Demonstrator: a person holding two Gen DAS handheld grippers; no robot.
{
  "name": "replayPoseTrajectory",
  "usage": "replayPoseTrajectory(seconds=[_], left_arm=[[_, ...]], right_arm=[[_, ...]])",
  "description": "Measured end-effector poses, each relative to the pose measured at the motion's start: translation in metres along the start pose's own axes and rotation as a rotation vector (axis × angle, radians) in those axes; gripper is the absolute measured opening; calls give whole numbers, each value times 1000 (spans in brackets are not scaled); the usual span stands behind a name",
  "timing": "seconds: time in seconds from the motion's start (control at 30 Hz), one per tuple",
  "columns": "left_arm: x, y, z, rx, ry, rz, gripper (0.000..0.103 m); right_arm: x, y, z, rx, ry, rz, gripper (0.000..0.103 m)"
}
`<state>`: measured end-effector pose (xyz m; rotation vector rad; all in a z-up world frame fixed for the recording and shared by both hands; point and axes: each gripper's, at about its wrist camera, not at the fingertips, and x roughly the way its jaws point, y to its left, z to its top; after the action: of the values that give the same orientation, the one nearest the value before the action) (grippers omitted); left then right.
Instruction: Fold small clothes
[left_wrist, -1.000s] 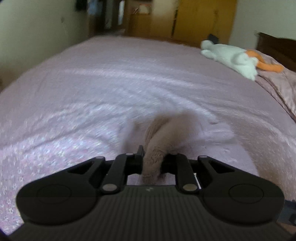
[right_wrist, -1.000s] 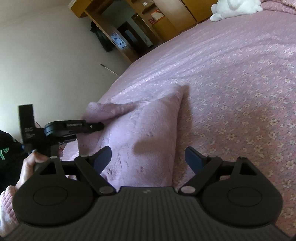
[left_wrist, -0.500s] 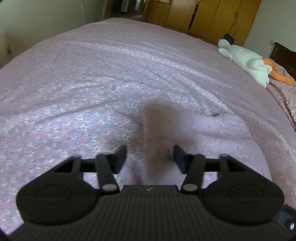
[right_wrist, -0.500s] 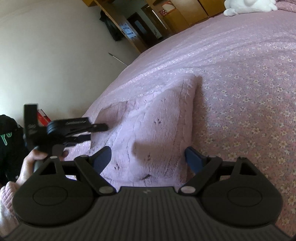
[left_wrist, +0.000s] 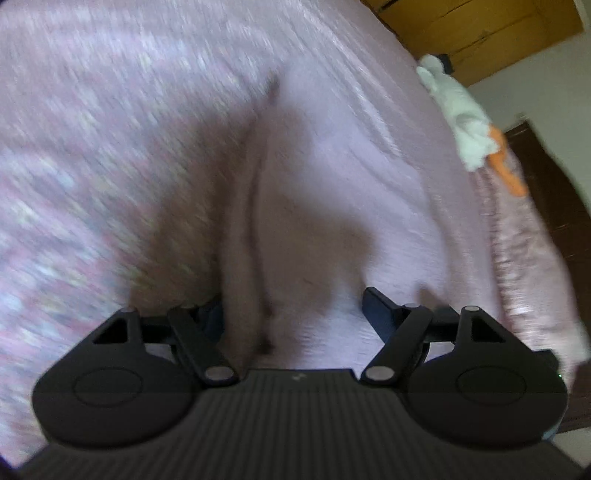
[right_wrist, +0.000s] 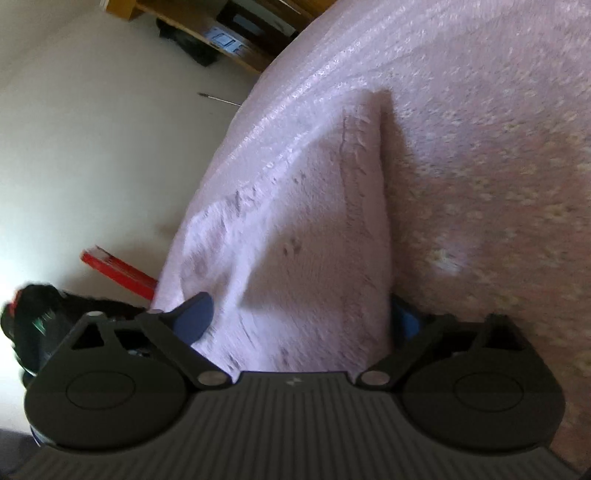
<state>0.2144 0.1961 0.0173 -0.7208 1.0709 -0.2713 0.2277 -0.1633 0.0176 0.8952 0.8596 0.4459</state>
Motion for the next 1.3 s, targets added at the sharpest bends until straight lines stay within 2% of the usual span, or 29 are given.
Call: replayPoseTrajectory(seconds=[0.1,0.13,0.17,0.2,0.23,0.33,0.43,0.57,0.67,0.77,0.9,1.03,1.07,1.2,1.3], left_arm=[[4,-5,-2,36,-2,-4,76],[5,-7,-3,37,-5,0,71],[5,-9,-4,36,-3,10,60],[6,-9,-3,32,6,12,52],[6,-12,-4,29,17,-10,50],[1,-24,-9,47,22,-69,45],[-6,-38,-20,55,43,-140,45],[-15,-62,-49,118,74,-201,45],[-19,-76,-78,154,112,-234,45],[-19,-81,-112,187,153,-235,45],[-12,-75,-150,196,182,-165,46],[-4,-69,-172,250,142,-17,53],[-6,-71,-174,266,127,-6,53],[-20,-88,-181,360,68,69,55],[-37,-90,-191,403,19,124,55]], right_arm=[[12,3,9,22,49,7,101],[14,4,11,21,60,3,91],[15,6,12,22,65,-26,81],[15,8,12,23,62,-59,60],[13,10,13,21,59,-73,53],[-7,23,15,-10,27,-36,46],[-40,43,15,-63,1,-38,46],[-96,52,7,-94,-3,-60,46],[-138,51,-11,-116,-2,-98,46],[-175,42,-40,-129,6,-140,46],[-189,14,-69,-91,31,-177,48],[-172,-15,-92,-44,37,-216,60],[-170,-19,-97,-50,31,-225,62],[-167,-17,-105,-70,-9,-239,69],[-181,-7,-112,-125,-40,-271,73]])
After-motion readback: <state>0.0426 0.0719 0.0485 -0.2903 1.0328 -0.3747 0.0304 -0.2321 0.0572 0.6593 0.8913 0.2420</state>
